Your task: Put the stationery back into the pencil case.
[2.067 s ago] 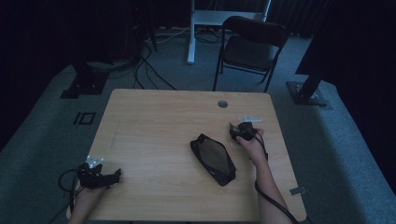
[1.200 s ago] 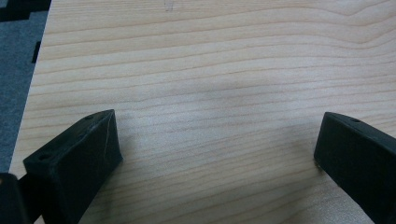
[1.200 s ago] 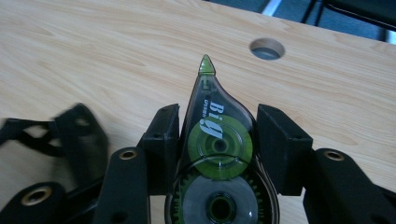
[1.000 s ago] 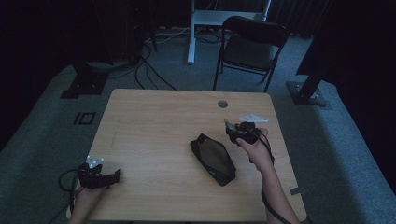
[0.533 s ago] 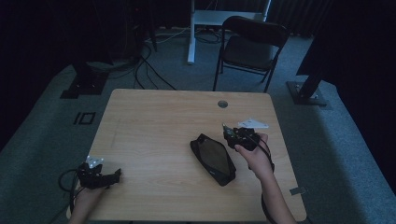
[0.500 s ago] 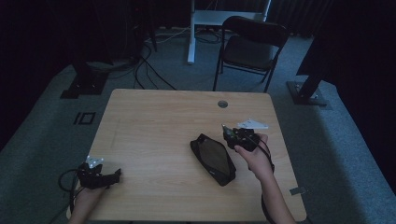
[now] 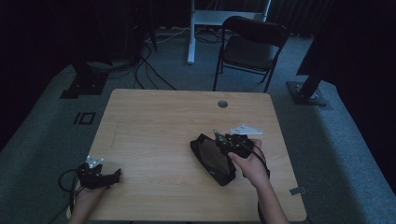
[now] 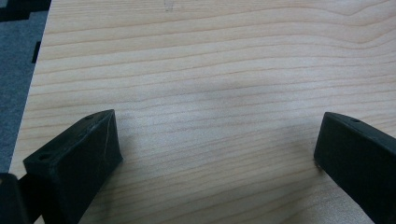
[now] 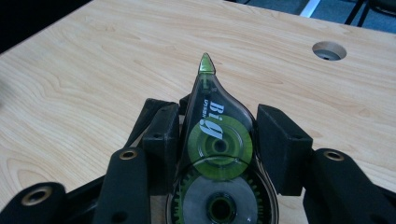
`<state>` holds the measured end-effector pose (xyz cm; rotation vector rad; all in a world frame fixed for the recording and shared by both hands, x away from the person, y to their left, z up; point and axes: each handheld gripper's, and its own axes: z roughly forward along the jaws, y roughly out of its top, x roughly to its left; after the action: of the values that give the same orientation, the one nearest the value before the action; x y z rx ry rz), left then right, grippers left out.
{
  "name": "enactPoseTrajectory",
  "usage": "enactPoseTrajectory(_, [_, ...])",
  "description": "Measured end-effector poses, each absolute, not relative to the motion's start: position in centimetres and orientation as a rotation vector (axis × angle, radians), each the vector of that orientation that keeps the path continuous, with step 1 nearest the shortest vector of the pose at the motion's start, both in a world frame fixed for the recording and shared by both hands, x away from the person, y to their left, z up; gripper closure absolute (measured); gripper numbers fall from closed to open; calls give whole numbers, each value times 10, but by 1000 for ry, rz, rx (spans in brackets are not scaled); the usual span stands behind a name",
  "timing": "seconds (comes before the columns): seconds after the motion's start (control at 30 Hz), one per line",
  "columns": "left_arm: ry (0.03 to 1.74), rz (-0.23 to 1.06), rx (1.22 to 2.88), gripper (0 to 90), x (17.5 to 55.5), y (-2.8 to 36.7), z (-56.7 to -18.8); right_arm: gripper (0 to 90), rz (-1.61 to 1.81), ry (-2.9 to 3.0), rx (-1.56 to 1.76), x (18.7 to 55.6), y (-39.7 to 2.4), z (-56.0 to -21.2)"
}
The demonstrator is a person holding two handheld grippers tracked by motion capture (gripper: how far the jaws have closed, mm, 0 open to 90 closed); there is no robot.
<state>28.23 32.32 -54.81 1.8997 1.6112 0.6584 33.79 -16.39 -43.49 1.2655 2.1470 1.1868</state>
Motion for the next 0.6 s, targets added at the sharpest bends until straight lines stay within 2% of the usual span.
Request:
enactPoseTrajectory(0.3, [1612,658,1899,5,282,323,-548,508,1166,2171,1236,335,-145,-429])
enactPoseTrajectory(0.6, [1611,659,1900,6,282,323,-548,508,1119,2209,1231,339,-130,-438])
